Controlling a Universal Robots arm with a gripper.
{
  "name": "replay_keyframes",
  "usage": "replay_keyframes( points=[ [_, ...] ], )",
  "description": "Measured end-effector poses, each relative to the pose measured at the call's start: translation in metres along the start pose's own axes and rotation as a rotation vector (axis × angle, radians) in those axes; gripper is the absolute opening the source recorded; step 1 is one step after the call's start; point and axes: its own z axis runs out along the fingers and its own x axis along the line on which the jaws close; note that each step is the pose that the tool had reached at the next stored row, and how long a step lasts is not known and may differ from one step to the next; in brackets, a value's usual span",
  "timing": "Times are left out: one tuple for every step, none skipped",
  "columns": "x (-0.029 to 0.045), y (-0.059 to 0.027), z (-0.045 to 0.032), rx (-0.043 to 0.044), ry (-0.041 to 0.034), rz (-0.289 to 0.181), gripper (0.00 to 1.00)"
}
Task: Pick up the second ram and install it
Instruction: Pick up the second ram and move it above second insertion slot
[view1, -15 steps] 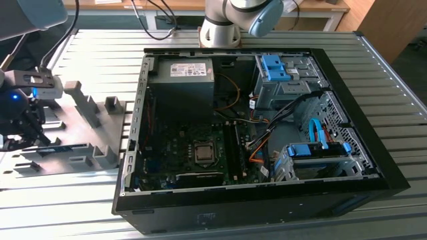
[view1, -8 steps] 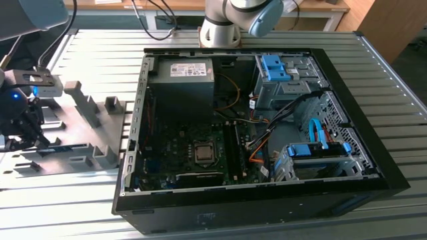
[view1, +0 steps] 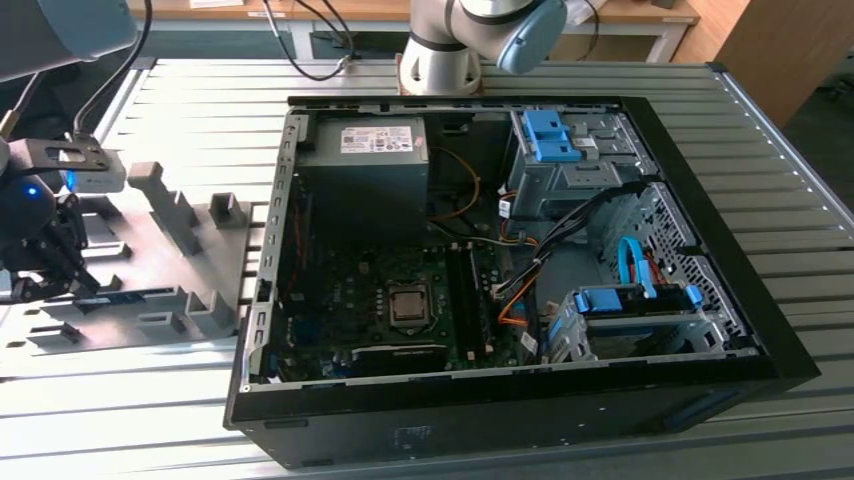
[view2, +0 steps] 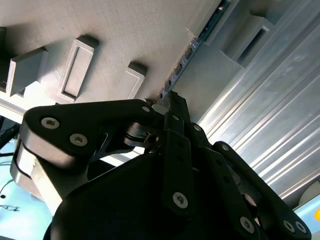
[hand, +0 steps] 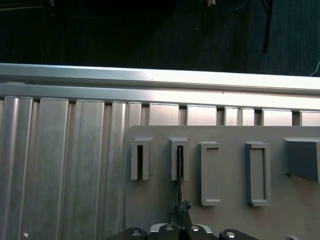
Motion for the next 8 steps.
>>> replay_keyframes(
  points=[
    [0.0,0.0,0.0,0.0001,0.0,0.0,0.1],
    [0.0,0.0,0.0,0.0001,0.0,0.0,0.11],
    [0.0,0.0,0.0,0.0001,-0.0001,0.0,0.16],
    [0.0,0.0,0.0,0.0001,-0.0001,0.0,0.16],
    [0.0,0.0,0.0,0.0001,0.0,0.0,0.23],
    [0.0,0.0,0.0,0.0001,0.0,0.0,0.29],
    [0.0,0.0,0.0,0.0001,0.0,0.0,0.29],
    [0.0,0.0,0.0,0.0001,0.0,0.0,0.35]
  ],
)
